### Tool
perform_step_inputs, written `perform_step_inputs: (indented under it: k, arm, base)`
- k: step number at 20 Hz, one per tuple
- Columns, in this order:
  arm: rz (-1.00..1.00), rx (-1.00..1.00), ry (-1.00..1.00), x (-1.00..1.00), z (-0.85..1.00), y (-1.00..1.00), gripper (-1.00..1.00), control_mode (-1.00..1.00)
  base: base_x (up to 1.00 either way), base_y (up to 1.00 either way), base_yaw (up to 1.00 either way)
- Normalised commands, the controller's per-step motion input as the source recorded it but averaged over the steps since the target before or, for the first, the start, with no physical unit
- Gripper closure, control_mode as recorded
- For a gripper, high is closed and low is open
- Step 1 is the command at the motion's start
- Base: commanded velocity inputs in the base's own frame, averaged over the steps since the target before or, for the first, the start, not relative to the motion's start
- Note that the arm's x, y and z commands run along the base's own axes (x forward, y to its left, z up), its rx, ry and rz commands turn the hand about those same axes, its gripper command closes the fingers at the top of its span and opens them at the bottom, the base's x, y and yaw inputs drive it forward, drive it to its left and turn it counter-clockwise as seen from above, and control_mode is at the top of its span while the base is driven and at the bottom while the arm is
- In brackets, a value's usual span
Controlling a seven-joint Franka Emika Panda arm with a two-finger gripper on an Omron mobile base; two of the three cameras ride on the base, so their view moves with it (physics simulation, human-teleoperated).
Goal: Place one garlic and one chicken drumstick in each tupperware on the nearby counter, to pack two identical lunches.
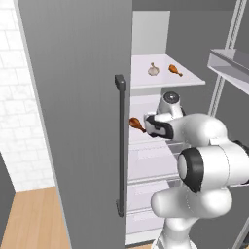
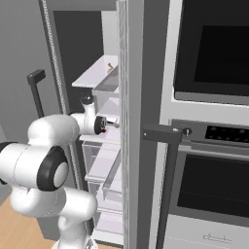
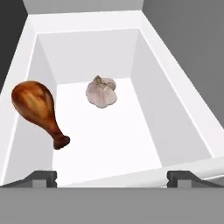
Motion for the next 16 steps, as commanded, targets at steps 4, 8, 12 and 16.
perform_step_inputs:
  k: [4, 8, 12, 16]
  arm:
    - [0.0, 0.0, 0.0, 0.37, -0.06, -0.11, -1.0, -1.0]
    - [0.0, 0.0, 0.0, 0.24, -0.18, -0.13, -1.0, -1.0]
    - [0.0, 0.02, 0.0, 0.25, -0.2, -0.03, -1.0, -1.0]
    - [0.0, 0.06, 0.0, 0.32, -0.08, 0.0, -1.0, -1.0]
  base:
    - [0.0, 0.0, 0.0]
    - [0.0, 0.0, 0.0]
    - [0.0, 0.0, 0.0]
    - [0.0, 0.0, 0.0]
